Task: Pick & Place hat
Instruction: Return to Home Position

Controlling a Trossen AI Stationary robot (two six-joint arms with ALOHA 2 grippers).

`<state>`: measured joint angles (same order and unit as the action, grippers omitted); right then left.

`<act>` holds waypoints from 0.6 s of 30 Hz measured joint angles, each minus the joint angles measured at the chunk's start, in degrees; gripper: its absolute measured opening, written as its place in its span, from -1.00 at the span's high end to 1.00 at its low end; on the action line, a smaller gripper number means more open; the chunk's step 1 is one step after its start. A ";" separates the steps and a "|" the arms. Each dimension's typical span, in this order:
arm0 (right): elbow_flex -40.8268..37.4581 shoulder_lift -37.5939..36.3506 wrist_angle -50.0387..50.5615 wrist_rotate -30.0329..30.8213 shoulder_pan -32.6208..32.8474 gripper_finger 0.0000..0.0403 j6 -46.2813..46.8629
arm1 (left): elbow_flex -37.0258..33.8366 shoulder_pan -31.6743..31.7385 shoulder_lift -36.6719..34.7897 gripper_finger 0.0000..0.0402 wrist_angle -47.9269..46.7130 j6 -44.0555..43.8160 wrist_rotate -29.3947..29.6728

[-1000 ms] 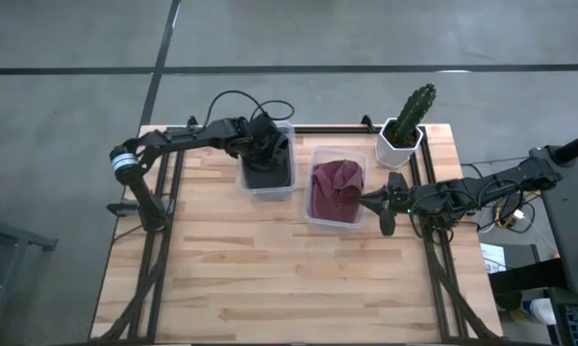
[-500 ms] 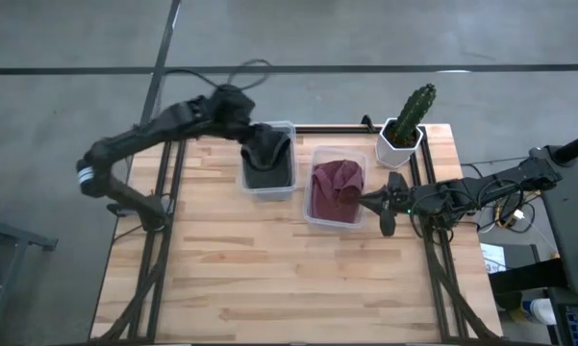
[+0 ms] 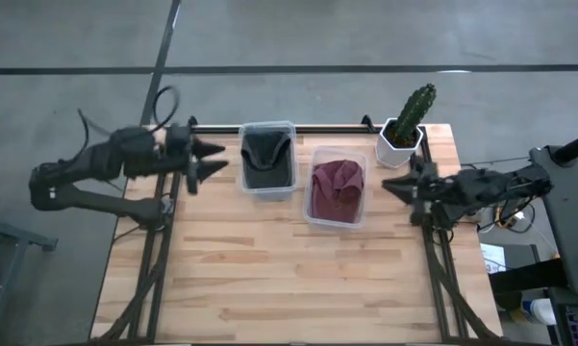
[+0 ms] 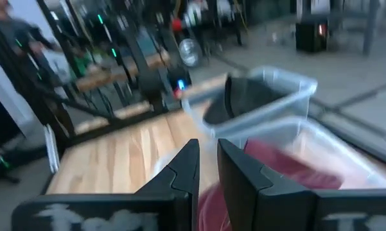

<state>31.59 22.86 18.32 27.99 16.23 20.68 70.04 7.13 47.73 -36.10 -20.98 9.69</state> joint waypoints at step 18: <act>0.02 -20.29 5.73 0.03 0.00 0.74 -0.65 | -51.77 -9.34 -27.43 -0.17 36.95 -9.17 -0.89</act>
<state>31.62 2.57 24.05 28.02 16.23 20.04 18.27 -2.20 20.30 0.85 -30.15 8.80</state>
